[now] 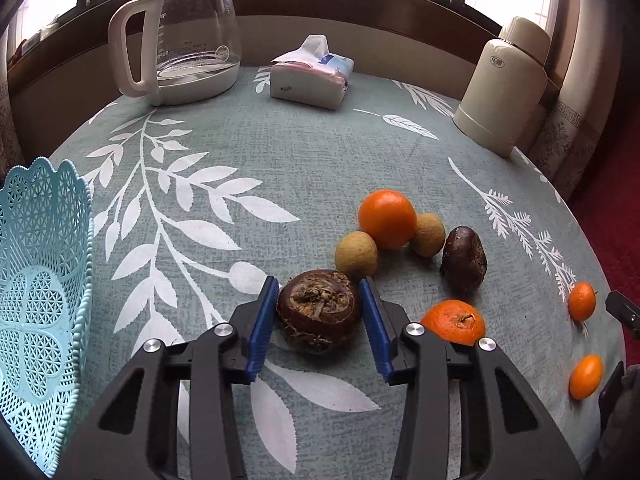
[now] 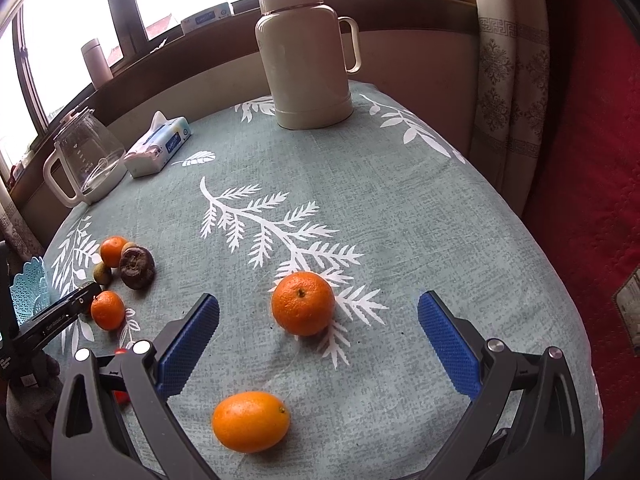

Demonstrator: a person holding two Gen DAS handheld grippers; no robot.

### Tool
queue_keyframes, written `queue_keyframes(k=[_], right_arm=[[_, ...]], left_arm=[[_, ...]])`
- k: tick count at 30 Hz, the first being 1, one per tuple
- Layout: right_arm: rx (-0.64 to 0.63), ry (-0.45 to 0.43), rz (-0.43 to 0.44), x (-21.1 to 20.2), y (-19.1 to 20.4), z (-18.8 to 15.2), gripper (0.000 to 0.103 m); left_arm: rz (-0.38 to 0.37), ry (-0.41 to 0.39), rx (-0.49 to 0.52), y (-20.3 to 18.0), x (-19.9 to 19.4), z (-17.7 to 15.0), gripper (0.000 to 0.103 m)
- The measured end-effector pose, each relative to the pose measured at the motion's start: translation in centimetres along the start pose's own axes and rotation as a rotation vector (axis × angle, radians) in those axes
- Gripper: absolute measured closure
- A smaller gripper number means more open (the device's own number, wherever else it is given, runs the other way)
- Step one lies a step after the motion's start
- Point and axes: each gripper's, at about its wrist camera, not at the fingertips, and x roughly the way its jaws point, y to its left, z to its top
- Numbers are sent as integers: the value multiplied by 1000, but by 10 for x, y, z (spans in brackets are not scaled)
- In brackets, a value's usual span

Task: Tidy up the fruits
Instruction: 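Lift the dark brown fruit with the left tool while the right tool grasps a round orange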

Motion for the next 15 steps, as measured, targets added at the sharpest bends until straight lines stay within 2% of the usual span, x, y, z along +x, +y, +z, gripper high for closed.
queue_keyframes(k=[8,11,15], right_arm=[[-28,18,-40,8,12,2,5],[-52,32,-64,15,17,3,5],[-83,59,-94,26,23,5,11]], left_arm=[[26,-142,47,-10,-26,-4,60],[26,-170,42,-9,-31,-3,60],[13,-184,21,-5,-35,-3,60]])
